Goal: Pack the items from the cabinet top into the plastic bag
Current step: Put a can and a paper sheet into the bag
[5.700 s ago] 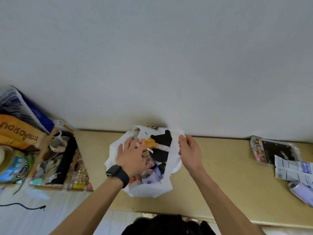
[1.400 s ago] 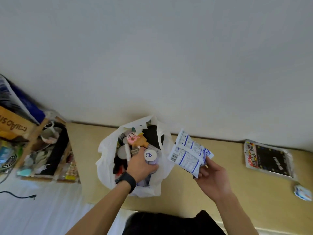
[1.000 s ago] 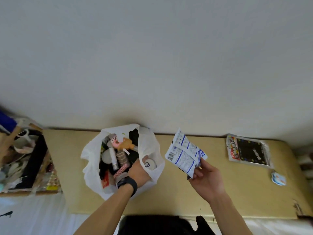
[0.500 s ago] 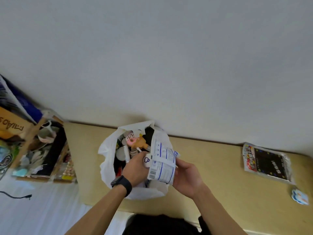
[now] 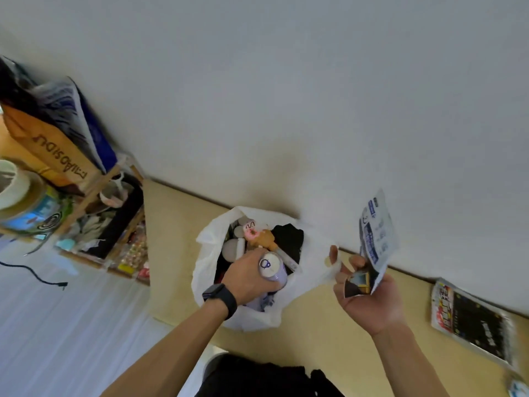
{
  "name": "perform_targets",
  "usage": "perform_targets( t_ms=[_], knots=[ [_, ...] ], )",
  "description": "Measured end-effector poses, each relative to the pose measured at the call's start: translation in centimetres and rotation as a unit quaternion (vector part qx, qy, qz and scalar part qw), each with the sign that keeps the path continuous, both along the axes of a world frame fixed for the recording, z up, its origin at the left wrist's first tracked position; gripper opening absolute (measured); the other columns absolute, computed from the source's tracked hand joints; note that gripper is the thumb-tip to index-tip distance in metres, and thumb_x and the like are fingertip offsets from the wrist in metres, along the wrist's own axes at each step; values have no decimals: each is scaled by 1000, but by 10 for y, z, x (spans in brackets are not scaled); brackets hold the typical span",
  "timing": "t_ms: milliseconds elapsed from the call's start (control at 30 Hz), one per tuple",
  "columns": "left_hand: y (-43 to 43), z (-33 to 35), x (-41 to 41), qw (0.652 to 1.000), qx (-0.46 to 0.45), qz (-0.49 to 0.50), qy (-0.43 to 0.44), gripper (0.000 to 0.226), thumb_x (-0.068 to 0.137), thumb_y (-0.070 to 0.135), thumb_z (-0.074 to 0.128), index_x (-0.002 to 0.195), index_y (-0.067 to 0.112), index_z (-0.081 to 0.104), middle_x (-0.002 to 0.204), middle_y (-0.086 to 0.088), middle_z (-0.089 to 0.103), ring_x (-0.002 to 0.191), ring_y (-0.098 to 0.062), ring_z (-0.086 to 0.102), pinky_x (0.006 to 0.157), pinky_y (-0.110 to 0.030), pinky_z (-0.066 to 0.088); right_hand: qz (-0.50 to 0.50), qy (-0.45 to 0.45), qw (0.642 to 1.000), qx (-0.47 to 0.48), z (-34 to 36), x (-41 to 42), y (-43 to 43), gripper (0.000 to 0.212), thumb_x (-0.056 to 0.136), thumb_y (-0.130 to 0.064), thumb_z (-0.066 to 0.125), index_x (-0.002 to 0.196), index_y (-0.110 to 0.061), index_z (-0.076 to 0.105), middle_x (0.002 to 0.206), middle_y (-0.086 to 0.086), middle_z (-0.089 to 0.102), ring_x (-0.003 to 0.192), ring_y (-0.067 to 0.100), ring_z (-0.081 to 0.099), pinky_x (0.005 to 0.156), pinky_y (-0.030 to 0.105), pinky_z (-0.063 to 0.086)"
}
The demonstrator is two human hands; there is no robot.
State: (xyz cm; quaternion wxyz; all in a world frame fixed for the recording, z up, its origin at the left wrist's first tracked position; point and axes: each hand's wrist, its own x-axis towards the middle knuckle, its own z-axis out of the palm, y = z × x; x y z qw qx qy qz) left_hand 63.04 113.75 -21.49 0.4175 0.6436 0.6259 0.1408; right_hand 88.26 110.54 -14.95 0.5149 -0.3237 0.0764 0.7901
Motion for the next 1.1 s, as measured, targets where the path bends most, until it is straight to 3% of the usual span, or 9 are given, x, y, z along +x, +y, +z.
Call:
perform_targets(
  t_ms=[67,167,300,433,600,733,833,933,1100],
  knots=[
    [2,-10,13,1000,0,-20,4,45,65,59,73,98,35,54,93,14,63,84,-5,60,74,-24,51,-4,-24,1000,6,8,7,-8,47,34,1,92,67,-10,60,122,16,66,66,17,64,45,23,41],
    [1,-28,31,989,1,-118,87,46,72,56,66,110,38,48,105,13,61,95,-14,62,80,-35,54,-11,-47,999,-10,4,13,-16,46,34,1,92,67,-10,62,125,15,64,75,16,65,50,22,32],
    [-3,-45,36,957,7,-197,212,45,84,53,57,117,25,46,116,1,57,105,-24,59,78,-36,47,-14,-39,998,-39,8,5,-16,14,65,-1,73,76,-10,73,132,16,62,72,10,47,56,21,23],
    [4,-47,30,928,53,-232,288,49,85,42,58,128,23,46,130,-3,49,117,-26,50,96,-42,43,-9,-18,999,-35,16,-1,-10,48,95,-11,32,80,-9,78,125,13,64,57,9,52,50,17,31],
    [3,-6,-1,916,158,-234,286,55,73,26,80,122,30,57,143,-1,44,130,-25,46,105,-42,40,-4,-60,997,-38,10,-2,2,37,82,-8,65,118,-12,72,123,6,63,57,9,29,57,13,31],
    [1,37,-52,855,299,-144,398,65,58,-7,65,118,20,65,153,-13,38,140,-35,36,110,-59,22,21,-156,987,-26,22,-16,16,14,81,-21,65,88,-13,74,69,-4,61,39,6,29,51,18,28],
    [2,65,-81,873,158,-52,459,61,75,1,60,130,26,52,157,-14,24,125,-36,46,95,-50,40,52,-231,972,-15,18,-30,27,9,88,-21,64,80,-19,63,67,-6,54,41,6,27,42,18,27],
    [11,84,-96,913,29,-13,407,47,88,9,45,130,30,45,118,-5,56,89,-27,61,68,-38,53,172,-362,916,21,11,-49,37,18,94,-24,62,78,-22,56,68,-3,47,46,8,22,44,22,20],
    [27,98,-78,964,74,50,251,29,89,13,47,116,24,51,70,2,59,61,-23,55,46,-35,38,392,-597,695,81,7,-94,57,14,94,-27,54,85,-19,61,72,-2,61,50,7,46,46,21,26]
  ],
)
